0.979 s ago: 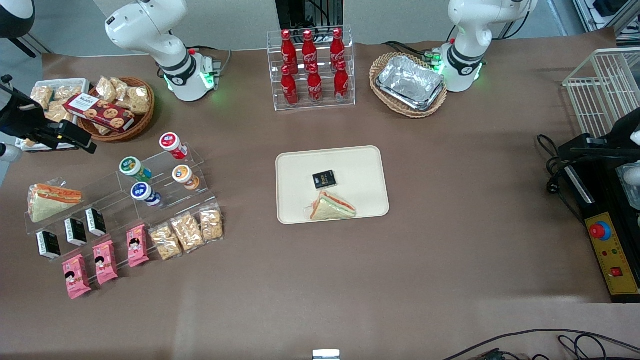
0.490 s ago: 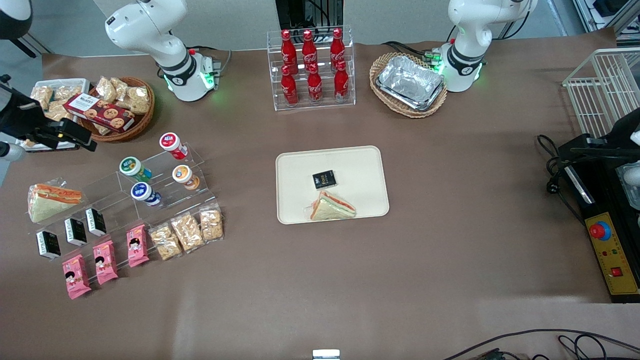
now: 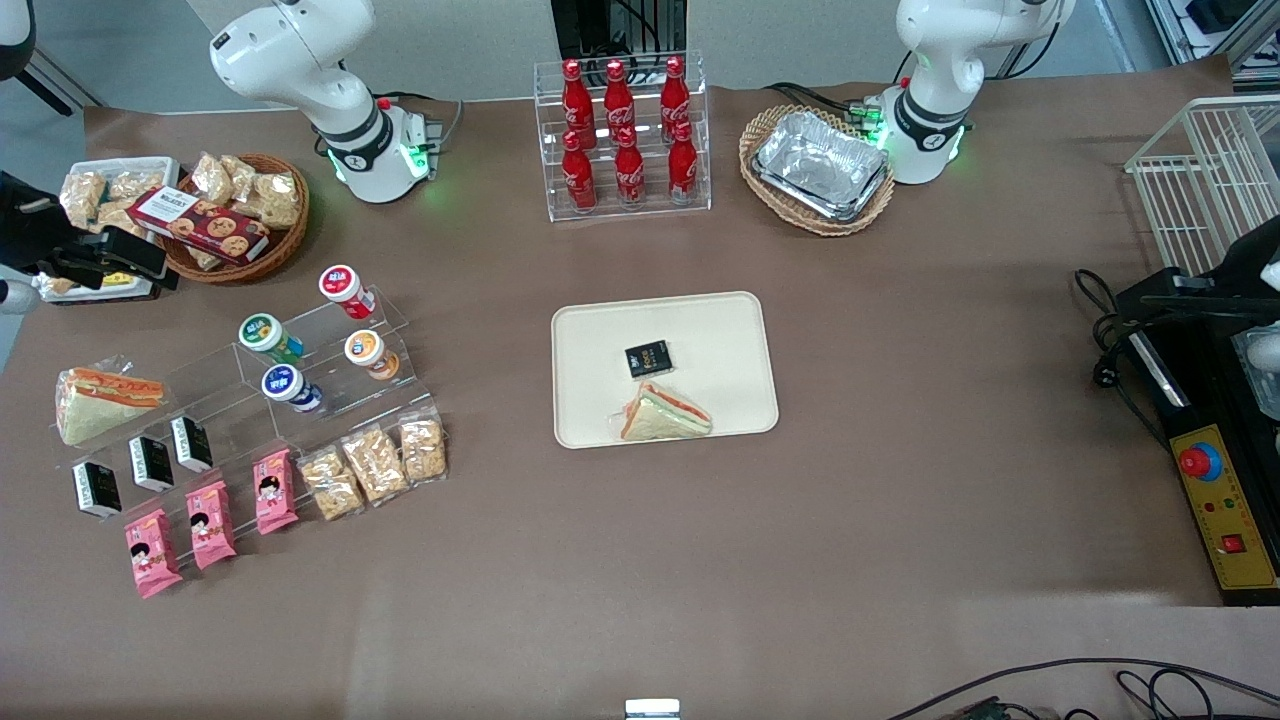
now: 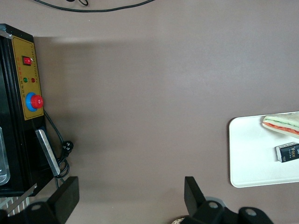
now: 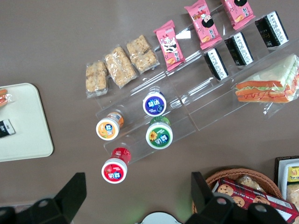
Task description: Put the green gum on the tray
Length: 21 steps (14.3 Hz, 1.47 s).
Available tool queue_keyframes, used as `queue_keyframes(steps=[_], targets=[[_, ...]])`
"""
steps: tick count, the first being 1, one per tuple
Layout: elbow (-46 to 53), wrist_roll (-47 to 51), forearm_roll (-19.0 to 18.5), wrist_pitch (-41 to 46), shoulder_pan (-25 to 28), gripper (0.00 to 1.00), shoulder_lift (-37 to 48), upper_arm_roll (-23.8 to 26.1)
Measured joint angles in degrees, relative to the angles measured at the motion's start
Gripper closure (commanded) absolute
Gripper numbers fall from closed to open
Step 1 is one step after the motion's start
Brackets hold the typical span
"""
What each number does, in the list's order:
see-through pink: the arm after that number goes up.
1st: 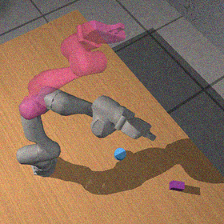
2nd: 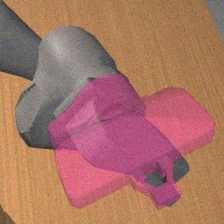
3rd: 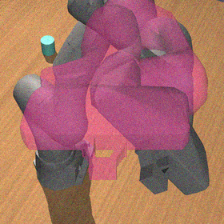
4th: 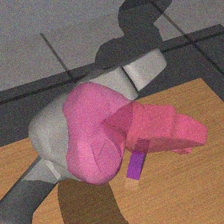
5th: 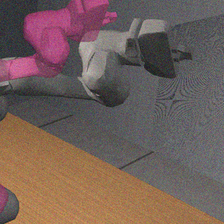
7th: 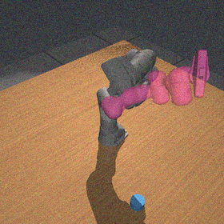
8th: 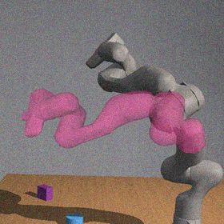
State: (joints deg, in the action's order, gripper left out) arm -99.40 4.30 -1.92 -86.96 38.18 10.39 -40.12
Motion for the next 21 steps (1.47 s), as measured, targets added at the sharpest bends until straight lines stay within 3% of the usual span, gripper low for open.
queue_keyframes(steps=[8,15,21], targets=[[-6.29,-0.06,-5.27,-0.94,0.04,0.0,5.12,2.09],[-21.06,-0.05,-7.76,-16.12,-0.66,0.0,6.35,1.81],[-33.66,-0.02,-8.1,-28.4,-4.56,0.0,5.98,1.48]])
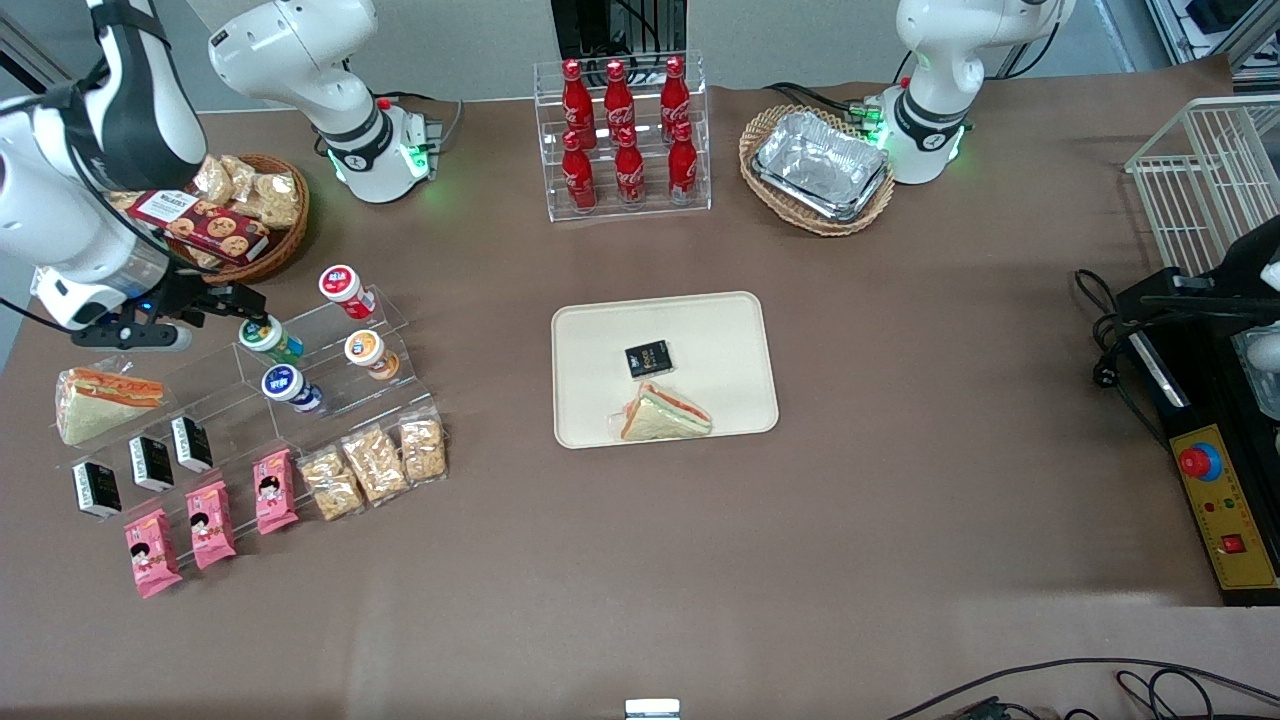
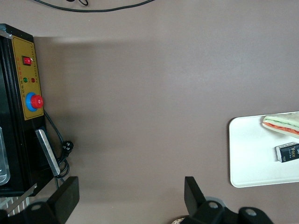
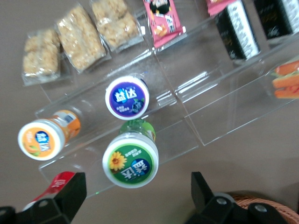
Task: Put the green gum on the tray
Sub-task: 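Move the right gripper over the green-lidded gum jar on the rack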
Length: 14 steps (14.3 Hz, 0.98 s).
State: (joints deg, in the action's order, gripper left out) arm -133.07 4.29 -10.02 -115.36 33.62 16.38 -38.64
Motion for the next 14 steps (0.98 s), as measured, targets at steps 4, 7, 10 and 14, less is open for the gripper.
queue_keyframes(steps=[4,7,10,14], targets=[[-3.23,0.0,0.0,-2.82,-0.24,0.0,0.01,-0.03],[-5.26,0.1,0.0,-5.33,-0.24,0.06,-0.03,-0.03],[-6.04,0.3,0.0,-6.19,-0.24,0.44,-0.43,-0.03],[-6.11,0.71,0.0,-6.48,-0.24,0.89,-0.8,-0.03]])
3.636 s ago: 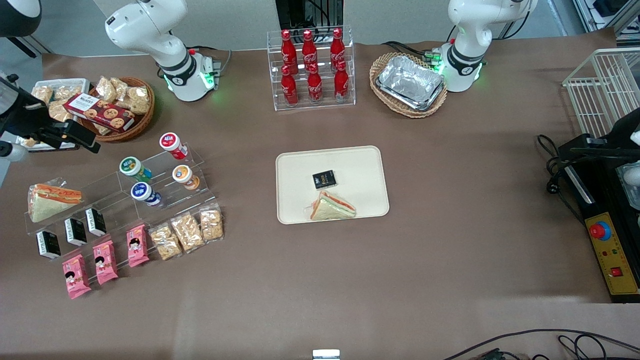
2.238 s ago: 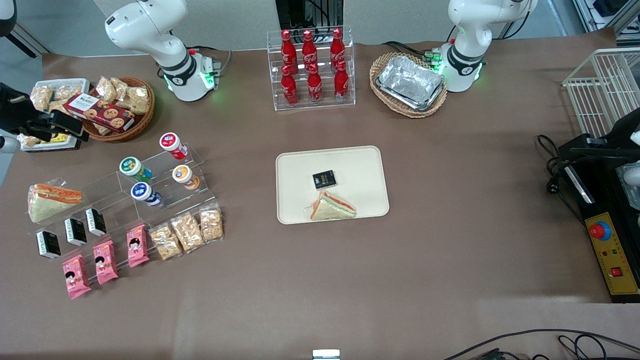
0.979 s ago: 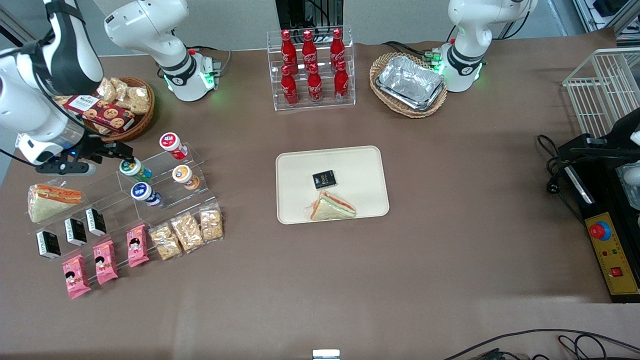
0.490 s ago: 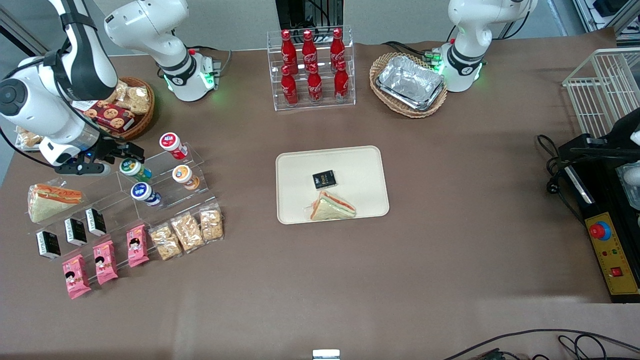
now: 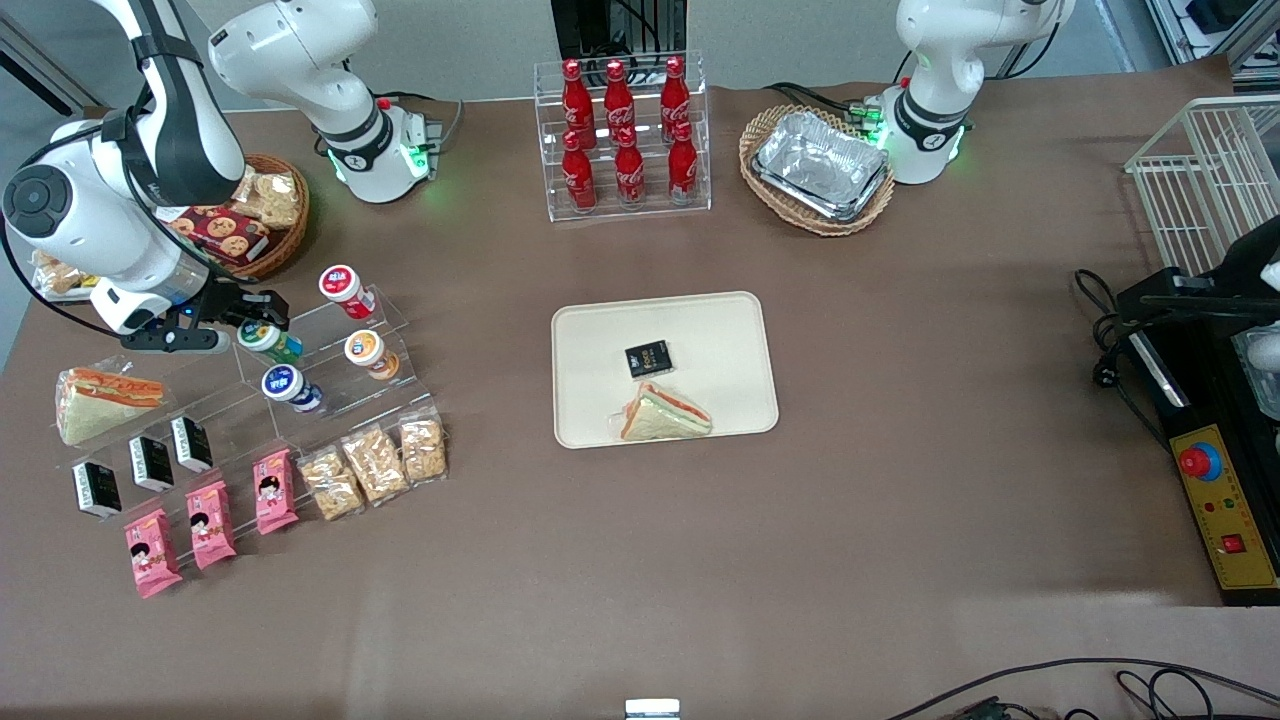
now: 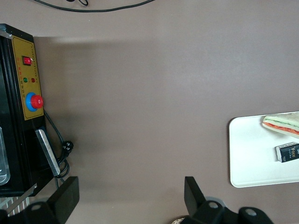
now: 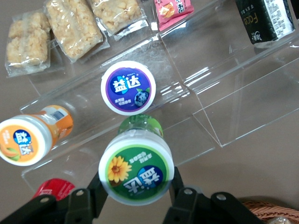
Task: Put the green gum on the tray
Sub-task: 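Move the right gripper over the green-lidded gum jar on the rack, then close the right gripper on the green gum jar and lift it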
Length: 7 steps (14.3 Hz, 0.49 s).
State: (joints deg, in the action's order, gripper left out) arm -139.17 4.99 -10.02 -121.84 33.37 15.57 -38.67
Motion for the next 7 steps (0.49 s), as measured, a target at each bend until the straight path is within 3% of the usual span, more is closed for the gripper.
queue_keyframes(steps=[1,7], targets=[[0.0,0.11,0.0,-0.07,0.0,0.92,0.0,0.0],[0.78,-0.38,0.0,-0.2,-0.07,0.93,0.1,-0.45]])
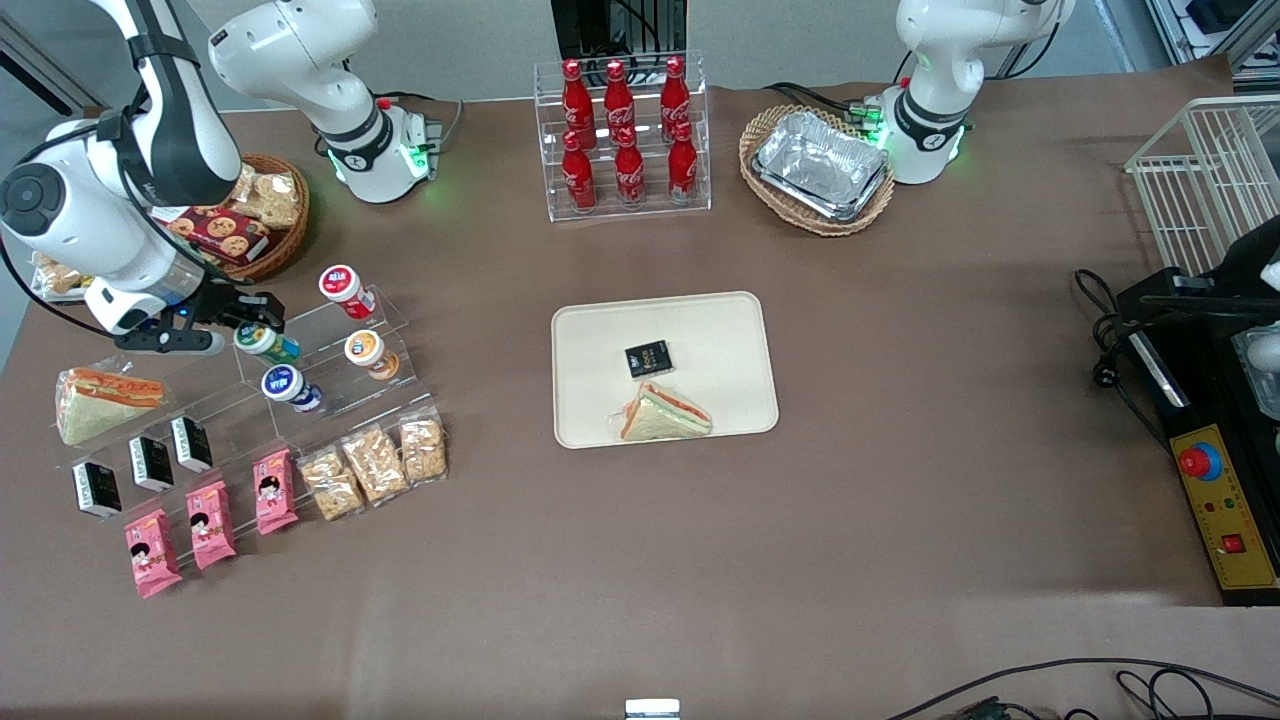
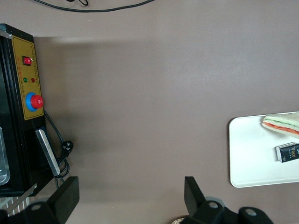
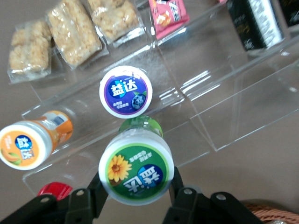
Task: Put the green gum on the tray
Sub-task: 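Close the right gripper on the green gum jar and lift it, then carry the green gum jar with the right gripper to the cream tray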
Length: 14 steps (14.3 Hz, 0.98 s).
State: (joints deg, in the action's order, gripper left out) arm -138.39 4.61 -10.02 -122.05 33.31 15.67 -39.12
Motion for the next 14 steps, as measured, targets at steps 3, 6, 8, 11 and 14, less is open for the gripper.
queue_keyframes(steps=[3,6,8,11,14], targets=[[7.99,-1.83,0.0,11.02,0.11,0.93,0.41,0.03],[20.36,-2.58,0.01,24.47,3.09,0.93,1.18,0.34],[25.63,-2.25,0.18,29.07,6.25,0.93,1.23,0.6],[29.4,3.46,1.82,32.33,11.49,0.93,0.91,0.93],[31.6,16.34,4.42,34.31,19.81,0.93,0.77,1.11]])
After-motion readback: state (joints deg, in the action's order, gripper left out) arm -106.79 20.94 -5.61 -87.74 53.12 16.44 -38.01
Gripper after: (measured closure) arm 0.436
